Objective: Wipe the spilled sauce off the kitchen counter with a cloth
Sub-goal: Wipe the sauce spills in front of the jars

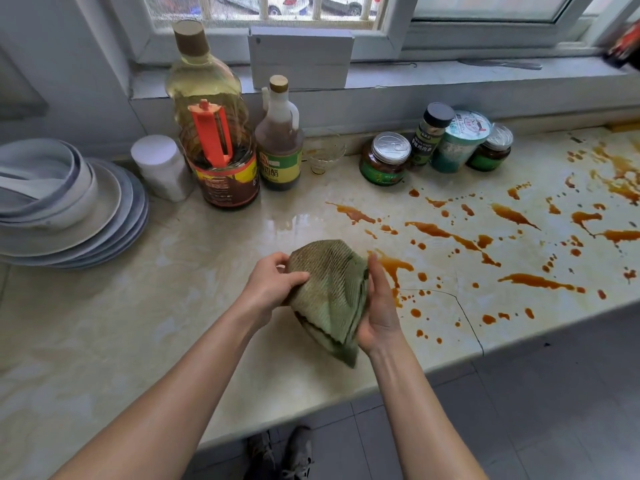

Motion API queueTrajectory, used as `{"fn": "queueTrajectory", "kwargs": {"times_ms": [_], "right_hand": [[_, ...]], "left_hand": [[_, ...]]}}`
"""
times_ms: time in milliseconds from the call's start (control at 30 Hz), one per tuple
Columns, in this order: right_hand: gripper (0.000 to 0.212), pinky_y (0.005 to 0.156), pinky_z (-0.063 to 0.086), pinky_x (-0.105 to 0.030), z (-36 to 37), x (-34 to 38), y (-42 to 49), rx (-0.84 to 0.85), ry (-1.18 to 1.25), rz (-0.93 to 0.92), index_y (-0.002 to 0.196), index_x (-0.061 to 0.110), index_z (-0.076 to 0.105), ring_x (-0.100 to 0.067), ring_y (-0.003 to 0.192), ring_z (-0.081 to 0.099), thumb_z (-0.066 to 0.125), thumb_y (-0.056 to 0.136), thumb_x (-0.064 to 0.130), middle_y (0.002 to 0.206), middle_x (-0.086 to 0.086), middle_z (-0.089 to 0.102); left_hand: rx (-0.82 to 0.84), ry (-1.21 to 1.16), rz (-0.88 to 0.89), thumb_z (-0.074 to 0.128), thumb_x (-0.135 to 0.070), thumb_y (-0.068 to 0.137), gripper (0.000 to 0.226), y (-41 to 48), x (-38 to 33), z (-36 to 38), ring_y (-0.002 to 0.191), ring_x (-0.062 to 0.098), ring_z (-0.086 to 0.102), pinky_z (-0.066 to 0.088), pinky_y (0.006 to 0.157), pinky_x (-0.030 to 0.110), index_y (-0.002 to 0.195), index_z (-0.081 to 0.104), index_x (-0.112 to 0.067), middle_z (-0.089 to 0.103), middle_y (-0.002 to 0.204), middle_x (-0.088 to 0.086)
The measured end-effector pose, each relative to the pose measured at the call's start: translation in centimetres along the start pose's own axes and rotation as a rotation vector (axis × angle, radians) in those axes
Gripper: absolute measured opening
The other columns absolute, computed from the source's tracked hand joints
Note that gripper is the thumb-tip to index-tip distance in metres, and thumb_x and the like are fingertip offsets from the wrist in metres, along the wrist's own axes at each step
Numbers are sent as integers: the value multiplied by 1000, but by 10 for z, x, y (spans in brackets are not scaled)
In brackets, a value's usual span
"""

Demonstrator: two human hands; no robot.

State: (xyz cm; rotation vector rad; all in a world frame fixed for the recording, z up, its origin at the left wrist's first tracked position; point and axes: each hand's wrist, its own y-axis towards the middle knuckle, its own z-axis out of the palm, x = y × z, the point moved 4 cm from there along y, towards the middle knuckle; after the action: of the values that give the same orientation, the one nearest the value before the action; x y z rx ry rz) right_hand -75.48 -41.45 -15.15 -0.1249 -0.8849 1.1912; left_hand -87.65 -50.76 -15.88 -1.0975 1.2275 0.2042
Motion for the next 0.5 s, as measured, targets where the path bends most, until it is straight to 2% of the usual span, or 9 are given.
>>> {"fn": "queueTrajectory", "kwargs": {"times_ms": [67, 133, 167, 233, 300, 367, 433, 467, 500], "right_hand": [[36, 90, 55, -43, -8, -3, 1, -39, -99, -22, 123, 3, 65, -33, 110, 64, 59, 92, 20, 124, -22, 64], [37, 83, 57, -39, -20, -9, 5, -154, -243, -37, 126, 3, 60, -31, 106, 64, 59, 89, -2, 124, -22, 64], [36, 77, 57, -36, -25, -11, 4, -208, -294, -31, 125, 3, 60, -29, 102, 66, 57, 90, -7, 121, -22, 65], [32, 68, 57, -33, -29, -11, -1, -248, -378, -33, 120, 4, 61, -25, 92, 68, 54, 92, -7, 111, -18, 69], [23, 68, 59, -35, -33, -10, -9, -270, -532, -20, 112, 9, 61, -21, 87, 69, 56, 93, -2, 105, -14, 71], [17, 74, 59, -40, -45, -8, -20, -373, -929, -59, 106, 14, 59, -18, 85, 69, 60, 90, 6, 100, -7, 71], [18, 71, 52, -35, -54, -4, -30, -534, -1505, -225, 105, 18, 57, -16, 86, 62, 62, 88, 14, 98, 4, 66], [20, 69, 47, -30, -54, -2, -34, -589, -1686, -400, 105, 19, 57, -15, 87, 58, 63, 87, 13, 98, 5, 62], [21, 70, 41, -24, -48, -1, -36, -587, -1743, -584, 105, 19, 58, -15, 88, 53, 65, 86, 11, 97, 5, 60]], "left_hand": [[-25, 61, 59, 68, -4, 80, 16, 3, -6, -6, 76, 23, 64, 52, 63, 34, 93, 60, -9, 66, 90, 15], [-14, 141, 113, 69, -5, 78, 19, 4, -14, -11, 77, 23, 65, 53, 72, 38, 93, 60, -11, 66, 90, 13], [-7, 205, 146, 70, -7, 77, 20, 5, -19, -13, 80, 22, 65, 53, 76, 38, 92, 60, -15, 67, 90, 11], [8, 359, 233, 71, -13, 74, 22, 5, -29, -17, 84, 20, 64, 54, 81, 39, 90, 61, -23, 68, 89, 4], [-28, 591, 364, 72, -16, 74, 26, 3, -39, -16, 90, 17, 60, 49, 84, 34, 97, 62, -25, 66, 93, -1], [-80, 780, 473, 71, -19, 77, 40, 1, -37, -12, 102, 17, 53, 44, 89, 33, 114, 58, -26, 60, 108, 0], [-83, 835, 475, 69, -24, 81, 57, 3, -24, -9, 115, 20, 44, 41, 96, 36, 132, 45, -27, 48, 124, 2], [-97, 845, 453, 67, -25, 83, 60, 5, -15, -10, 119, 21, 41, 40, 97, 37, 136, 40, -27, 42, 129, 3], [-132, 854, 435, 65, -25, 84, 61, 7, -8, -12, 120, 23, 40, 41, 98, 38, 138, 37, -26, 40, 132, 4]]}}
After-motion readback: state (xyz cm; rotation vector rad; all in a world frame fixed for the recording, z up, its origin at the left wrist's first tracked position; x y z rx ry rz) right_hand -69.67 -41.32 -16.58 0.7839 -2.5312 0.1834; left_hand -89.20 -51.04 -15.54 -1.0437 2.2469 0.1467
